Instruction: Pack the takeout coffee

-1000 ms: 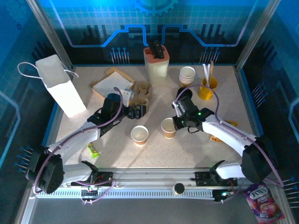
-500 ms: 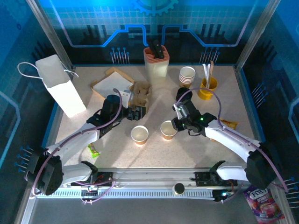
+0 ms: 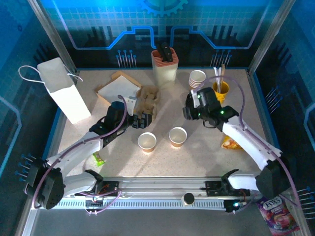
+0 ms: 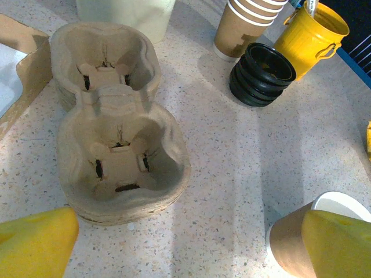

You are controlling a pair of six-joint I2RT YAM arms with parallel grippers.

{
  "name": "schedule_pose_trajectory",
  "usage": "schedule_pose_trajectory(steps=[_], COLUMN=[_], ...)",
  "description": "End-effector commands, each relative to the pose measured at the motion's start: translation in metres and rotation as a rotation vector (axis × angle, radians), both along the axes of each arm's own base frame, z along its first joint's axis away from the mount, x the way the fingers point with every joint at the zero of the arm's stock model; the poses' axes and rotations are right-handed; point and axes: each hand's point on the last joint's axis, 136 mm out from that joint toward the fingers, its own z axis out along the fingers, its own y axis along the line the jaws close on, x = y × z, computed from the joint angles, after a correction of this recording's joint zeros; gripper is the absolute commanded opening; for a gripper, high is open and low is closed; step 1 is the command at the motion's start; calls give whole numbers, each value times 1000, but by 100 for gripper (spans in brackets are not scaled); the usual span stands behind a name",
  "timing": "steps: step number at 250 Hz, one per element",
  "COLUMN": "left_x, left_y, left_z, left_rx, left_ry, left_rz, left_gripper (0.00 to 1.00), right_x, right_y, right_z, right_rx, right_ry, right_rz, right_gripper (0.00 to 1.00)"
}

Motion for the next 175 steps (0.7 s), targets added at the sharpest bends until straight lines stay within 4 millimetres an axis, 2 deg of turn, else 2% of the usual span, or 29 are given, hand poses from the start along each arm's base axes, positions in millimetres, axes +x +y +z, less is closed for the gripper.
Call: schedule_pose_trajectory(steps=[1,42,66,101,135,175], left_x=[-3,-2,-2,-2,-1,0], left_y=[-1,-5,-6,-7,-7,-8], left_z=[8,14,14,13,14,12], left_rx=[-35,-46,-46,-46,-47,-46], left_ry=[-4,-12,-15,-16,-21,-20], left_rz=[-1,-15,-20,-21,-20,-20], left_gripper=[100,100,100,100,100,100], right_x=[28,74,94,115,127,140], right_y=[-22,-64,-80,-83,-84,-85], right_z=[-9,-27,-43,-65,-87,-103], right_rx=[11,-65,-67,-59,-96,-115], right_ry=[51,76,112,160,205,219], right_rz=[-94,-252,-307,-321,-323,-325], right_gripper=[64,66,64,60,54,40])
